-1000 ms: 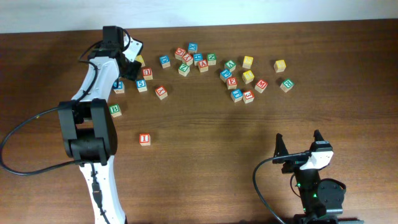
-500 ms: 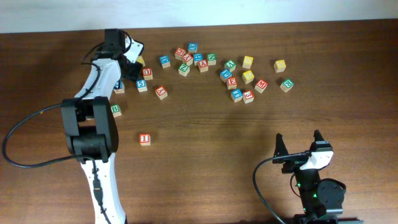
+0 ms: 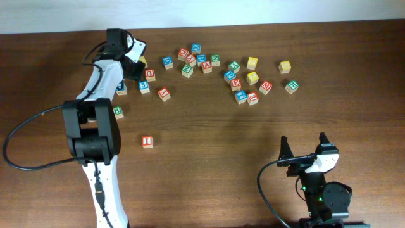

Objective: Spell out ICRA
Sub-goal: 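Lower the left gripper onto the yellow-framed C block and close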

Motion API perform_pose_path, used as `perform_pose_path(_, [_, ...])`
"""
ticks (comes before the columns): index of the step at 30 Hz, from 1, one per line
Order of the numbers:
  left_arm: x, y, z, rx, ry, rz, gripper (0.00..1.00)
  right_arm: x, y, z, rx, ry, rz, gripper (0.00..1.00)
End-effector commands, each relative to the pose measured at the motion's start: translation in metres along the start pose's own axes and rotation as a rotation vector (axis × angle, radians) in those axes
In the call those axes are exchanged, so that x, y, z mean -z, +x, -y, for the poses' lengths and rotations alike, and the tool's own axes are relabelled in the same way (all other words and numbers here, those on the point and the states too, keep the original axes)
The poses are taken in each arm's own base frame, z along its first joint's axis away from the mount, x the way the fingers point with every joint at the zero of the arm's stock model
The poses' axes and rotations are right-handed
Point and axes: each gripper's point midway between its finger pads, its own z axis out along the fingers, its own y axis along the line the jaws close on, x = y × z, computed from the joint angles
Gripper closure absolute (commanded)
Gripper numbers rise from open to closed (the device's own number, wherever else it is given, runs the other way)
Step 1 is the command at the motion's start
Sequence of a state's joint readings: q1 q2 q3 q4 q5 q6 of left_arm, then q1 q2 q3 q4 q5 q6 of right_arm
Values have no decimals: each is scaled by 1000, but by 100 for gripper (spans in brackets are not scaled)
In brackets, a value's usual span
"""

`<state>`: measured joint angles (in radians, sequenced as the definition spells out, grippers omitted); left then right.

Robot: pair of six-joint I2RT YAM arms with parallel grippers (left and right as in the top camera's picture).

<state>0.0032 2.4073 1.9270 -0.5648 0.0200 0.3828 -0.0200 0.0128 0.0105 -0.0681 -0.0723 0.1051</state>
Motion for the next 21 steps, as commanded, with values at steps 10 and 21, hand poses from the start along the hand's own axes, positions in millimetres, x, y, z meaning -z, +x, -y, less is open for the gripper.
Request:
perform_pose_path(10, [62,-47,-19,59,-27,94,77,0,3,2,-4,9,-5,2])
perform_pose_path(21, [263,-77,14,288,171,273,85,0,2,2,-4,9,-5,2])
